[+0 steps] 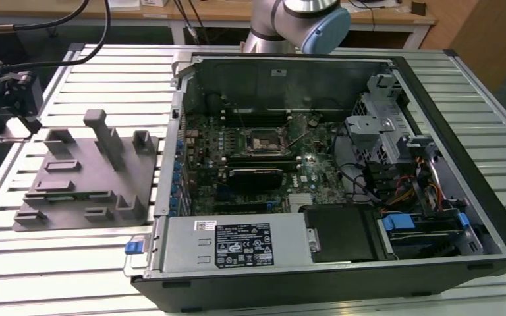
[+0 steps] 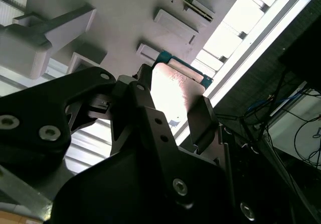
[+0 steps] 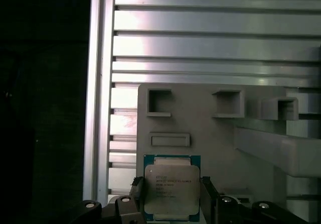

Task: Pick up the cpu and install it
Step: 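Pick up the cpu and move it towards the insertion slot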

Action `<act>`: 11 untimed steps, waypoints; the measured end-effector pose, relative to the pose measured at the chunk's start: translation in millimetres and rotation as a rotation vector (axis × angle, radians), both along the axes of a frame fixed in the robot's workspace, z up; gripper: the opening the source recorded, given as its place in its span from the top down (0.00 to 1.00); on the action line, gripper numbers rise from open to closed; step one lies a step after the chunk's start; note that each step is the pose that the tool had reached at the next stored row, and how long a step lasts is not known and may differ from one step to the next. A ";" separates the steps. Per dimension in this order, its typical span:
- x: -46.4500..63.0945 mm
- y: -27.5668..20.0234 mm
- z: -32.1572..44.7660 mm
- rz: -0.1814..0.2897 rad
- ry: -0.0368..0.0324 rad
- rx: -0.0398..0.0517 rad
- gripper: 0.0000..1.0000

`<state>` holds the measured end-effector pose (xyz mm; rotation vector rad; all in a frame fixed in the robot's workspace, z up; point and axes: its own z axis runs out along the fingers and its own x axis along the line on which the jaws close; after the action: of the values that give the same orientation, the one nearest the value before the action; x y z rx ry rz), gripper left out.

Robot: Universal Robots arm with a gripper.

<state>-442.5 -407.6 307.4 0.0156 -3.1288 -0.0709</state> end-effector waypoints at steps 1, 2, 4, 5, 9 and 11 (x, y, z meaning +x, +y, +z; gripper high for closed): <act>0.0 0.0 0.3 0.000 0.0001 0.0000 0.47; 0.0 0.0 0.6 0.000 0.0002 -0.0001 0.47; 0.0 0.0 1.2 0.000 0.0002 -0.0001 0.47; 0.0 0.0 1.6 0.000 0.0003 -0.0001 0.47; 0.0 0.0 2.7 0.000 -0.0001 0.0008 0.47; 0.0 0.0 3.2 0.000 0.0002 0.0010 0.47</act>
<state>-442.5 -407.6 310.5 0.0156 -3.1287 -0.0725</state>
